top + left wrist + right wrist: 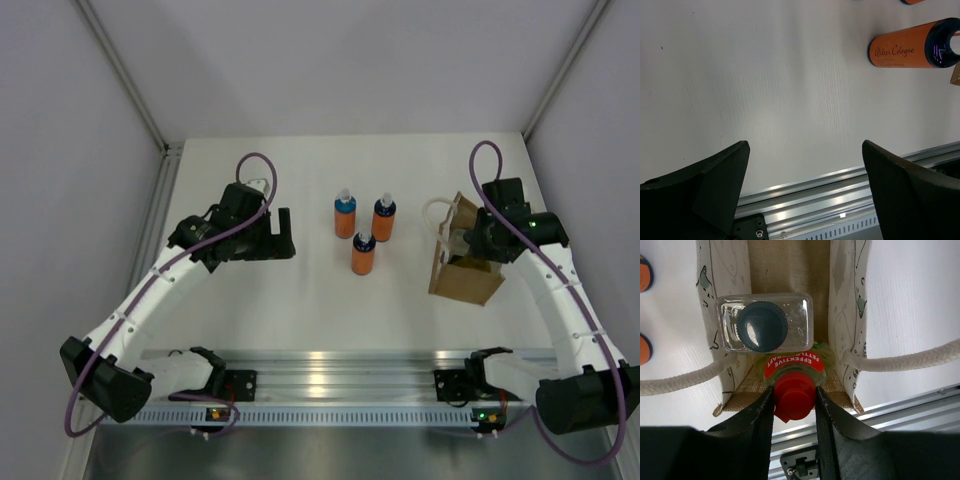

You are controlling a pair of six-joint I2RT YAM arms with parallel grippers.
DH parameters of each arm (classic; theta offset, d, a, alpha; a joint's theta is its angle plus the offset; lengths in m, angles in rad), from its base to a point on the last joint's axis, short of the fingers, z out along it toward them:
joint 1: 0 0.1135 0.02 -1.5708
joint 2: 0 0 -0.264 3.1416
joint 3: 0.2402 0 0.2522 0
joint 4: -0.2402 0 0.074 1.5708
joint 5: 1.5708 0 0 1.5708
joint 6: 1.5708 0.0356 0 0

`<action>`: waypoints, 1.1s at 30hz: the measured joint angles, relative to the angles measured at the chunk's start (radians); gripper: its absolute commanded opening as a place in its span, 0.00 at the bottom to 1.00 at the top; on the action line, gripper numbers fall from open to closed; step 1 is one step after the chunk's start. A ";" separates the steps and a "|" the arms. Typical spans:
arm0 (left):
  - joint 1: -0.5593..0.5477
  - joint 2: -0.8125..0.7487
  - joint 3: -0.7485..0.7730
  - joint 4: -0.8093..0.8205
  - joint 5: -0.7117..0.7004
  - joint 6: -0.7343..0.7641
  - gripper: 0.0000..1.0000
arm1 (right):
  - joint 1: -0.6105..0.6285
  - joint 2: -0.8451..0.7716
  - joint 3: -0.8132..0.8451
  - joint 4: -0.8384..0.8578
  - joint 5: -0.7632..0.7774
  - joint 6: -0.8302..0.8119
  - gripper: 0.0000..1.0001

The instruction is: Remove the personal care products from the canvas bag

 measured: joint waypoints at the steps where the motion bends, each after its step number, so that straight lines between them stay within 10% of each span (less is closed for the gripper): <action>1: 0.000 0.000 0.000 0.000 0.000 0.000 0.98 | 0.000 0.000 0.000 0.000 0.000 -0.001 0.00; 33: 0.000 0.013 0.012 0.003 0.000 -0.008 0.98 | -0.001 0.049 0.440 -0.204 0.002 -0.094 0.00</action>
